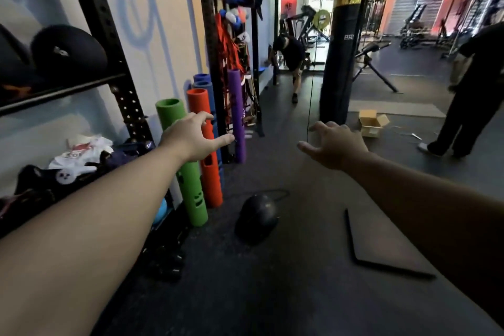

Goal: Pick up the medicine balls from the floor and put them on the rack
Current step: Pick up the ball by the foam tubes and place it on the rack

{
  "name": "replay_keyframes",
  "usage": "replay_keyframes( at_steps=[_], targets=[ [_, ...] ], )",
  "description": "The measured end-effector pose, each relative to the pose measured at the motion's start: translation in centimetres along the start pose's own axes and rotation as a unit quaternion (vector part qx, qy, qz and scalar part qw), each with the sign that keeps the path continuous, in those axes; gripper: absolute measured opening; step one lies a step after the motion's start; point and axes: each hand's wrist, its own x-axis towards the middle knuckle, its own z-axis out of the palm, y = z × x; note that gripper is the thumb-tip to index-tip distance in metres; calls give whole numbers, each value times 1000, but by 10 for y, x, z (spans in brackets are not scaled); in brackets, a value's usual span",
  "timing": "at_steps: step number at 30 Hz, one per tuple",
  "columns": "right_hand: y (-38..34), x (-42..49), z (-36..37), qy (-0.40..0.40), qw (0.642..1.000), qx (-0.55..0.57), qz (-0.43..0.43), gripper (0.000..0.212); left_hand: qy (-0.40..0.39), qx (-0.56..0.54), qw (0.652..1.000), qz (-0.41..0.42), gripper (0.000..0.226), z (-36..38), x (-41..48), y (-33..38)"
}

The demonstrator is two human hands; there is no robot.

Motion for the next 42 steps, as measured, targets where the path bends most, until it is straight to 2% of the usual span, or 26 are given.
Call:
replay_keyframes(
  at_steps=[5, 9, 12, 15, 19, 25, 32, 35, 37, 39, 42],
  targets=[
    [24, 65, 77, -53, 999, -11, 3, 75, -43, 10, 999, -14, 115, 87, 77, -27],
    [39, 133, 138, -102, 994, -32, -11, 75, -60, -3, 997, -40, 131, 156, 144, -57],
    [46, 205, 183, -139, 989, -38, -20, 76, -89, 2, 994, -60, 129, 205, 207, -77],
    [53, 266, 222, -155, 987, -31, -26, 77, -111, 10, 990, -90, 118, 243, 257, -88],
    [71, 330, 274, -176, 983, -14, -44, 77, -143, 14, 982, -126, 115, 296, 307, -86],
    [105, 431, 360, -249, 963, 12, -103, 77, -168, 18, 968, -186, 104, 393, 374, -72],
    [135, 526, 486, -351, 919, 34, -176, 66, -187, -28, 933, -306, 73, 515, 435, -80],
    [134, 557, 549, -432, 882, 22, -188, 59, -205, -20, 920, -333, 64, 568, 460, -95],
    [130, 574, 589, -478, 856, -2, -195, 60, -228, 30, 916, -330, 75, 605, 475, -108],
    [126, 592, 626, -463, 861, -21, -211, 65, -253, 69, 907, -330, 98, 639, 488, -119],
    [120, 614, 675, -448, 867, -23, -216, 77, -269, 13, 888, -372, 111, 691, 502, -139]
  ],
)
